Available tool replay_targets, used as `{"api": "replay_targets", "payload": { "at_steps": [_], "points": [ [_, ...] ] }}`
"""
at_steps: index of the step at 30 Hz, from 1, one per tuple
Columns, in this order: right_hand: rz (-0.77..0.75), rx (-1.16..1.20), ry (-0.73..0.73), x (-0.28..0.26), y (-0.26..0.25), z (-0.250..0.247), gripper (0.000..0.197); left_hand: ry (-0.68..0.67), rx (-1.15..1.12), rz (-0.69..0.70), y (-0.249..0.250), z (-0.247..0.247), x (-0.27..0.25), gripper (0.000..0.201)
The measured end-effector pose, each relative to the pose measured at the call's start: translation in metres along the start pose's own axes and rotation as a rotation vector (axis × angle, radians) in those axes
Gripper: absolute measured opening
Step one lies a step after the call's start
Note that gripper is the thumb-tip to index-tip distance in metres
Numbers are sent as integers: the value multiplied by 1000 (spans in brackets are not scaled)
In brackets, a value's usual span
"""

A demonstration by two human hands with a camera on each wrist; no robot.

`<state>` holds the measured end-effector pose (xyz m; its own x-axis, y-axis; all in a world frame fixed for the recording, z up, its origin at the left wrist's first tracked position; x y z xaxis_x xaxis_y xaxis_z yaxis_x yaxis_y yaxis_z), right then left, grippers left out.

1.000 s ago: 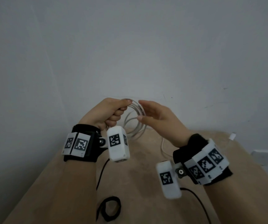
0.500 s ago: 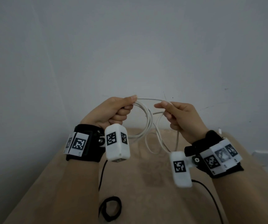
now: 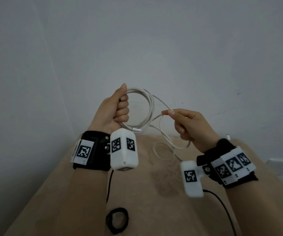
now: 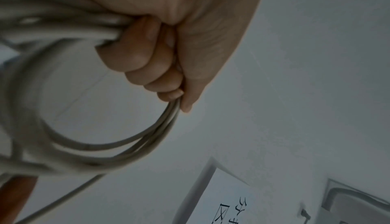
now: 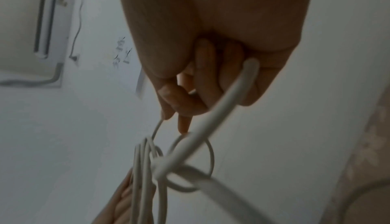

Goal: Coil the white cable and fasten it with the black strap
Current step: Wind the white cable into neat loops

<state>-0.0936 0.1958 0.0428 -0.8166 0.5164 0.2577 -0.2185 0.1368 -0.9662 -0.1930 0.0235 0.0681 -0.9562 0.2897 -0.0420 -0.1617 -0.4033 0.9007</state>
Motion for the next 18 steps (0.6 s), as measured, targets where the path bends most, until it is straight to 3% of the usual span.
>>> {"api": "replay_targets", "payload": {
  "at_steps": [9, 15, 18],
  "points": [
    [-72, -162, 236, 15, 3, -52, 4, 172, -250, 56, 22, -36, 9, 44],
    [-199, -313, 169, 16, 0, -46, 4, 246, -347, 102, 29, -56, 10, 45],
    [-143, -409, 112, 20, 15, -45, 7, 218, -322, 115, 35, -57, 8, 45]
  ]
}}
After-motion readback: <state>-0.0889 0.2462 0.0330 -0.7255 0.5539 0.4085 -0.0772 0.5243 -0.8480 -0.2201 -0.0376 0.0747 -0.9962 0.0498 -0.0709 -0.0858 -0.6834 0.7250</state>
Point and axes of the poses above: each hand's wrist, its own x-axis towards the middle knuckle, its own z-axis out of the palm, y = z × x, the point moved 9 cm from there along x, towards the middle knuckle, and after that the axes turned 15 degrees about y, right-handed, at the moved point
